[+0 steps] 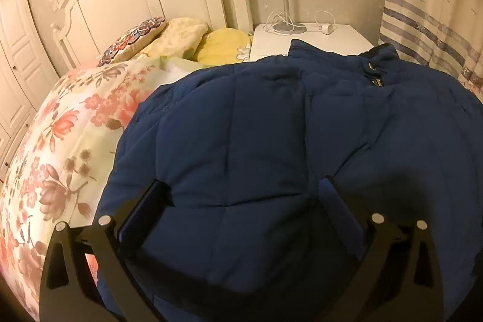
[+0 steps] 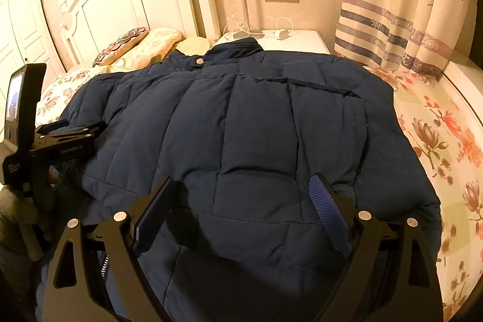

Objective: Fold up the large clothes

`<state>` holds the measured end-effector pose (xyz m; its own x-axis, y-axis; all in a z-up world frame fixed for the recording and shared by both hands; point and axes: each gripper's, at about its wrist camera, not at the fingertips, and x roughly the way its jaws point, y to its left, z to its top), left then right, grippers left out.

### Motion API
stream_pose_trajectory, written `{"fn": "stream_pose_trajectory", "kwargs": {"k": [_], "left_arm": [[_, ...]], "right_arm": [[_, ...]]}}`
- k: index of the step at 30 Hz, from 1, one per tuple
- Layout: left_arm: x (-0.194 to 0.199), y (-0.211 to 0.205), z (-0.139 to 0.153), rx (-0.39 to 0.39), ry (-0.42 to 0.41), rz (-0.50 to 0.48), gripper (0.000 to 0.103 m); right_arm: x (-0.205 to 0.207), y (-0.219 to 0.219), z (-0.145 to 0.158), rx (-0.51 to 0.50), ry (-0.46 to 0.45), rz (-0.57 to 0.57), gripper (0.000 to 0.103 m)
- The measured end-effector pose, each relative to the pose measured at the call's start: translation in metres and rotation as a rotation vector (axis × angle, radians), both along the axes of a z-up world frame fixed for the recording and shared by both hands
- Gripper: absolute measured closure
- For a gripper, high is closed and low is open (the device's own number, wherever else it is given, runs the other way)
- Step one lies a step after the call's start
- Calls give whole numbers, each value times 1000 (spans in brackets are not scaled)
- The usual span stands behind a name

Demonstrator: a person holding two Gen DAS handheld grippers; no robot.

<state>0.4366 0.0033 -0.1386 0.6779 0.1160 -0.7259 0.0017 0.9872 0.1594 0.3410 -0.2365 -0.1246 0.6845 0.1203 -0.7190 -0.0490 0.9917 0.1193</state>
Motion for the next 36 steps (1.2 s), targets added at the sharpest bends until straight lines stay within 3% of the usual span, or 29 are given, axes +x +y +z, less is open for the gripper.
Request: {"fn": "stream_pose_trajectory", "kwargs": {"k": [9,15,18,22,25,28,31,34,36], "left_arm": [[-13,8,1,-33,-30,-6,2],[-13,7,0,-31,-30,-6,2],[-13,7,0,-31,-29,-6,2],[-13,7,1,-33,-30,-8,2],[-12,6,0,-37,-29,-9,2],[-13,5,1,-39,-27,-8,2],[-15,6,1,-37,-27,-8,2],[-15,6,0,-37,-28,-7,2],[-15,6,0,-39,-29,-9,2]], "right_arm": [[-2,1,5,-29,-15,-31,16],[3,3,49,-21,-172,-68,16],[35,3,49,-71,-116,-84,16],[78,-2,11,-100,41,-84,16],[82,-3,1,-90,61,-75,16],[78,-4,11,-82,77,-93,16],[53,0,31,12,-10,-70,16],[47,16,27,-46,-9,-17,16],[55,25,6,-127,54,11,16]]}}
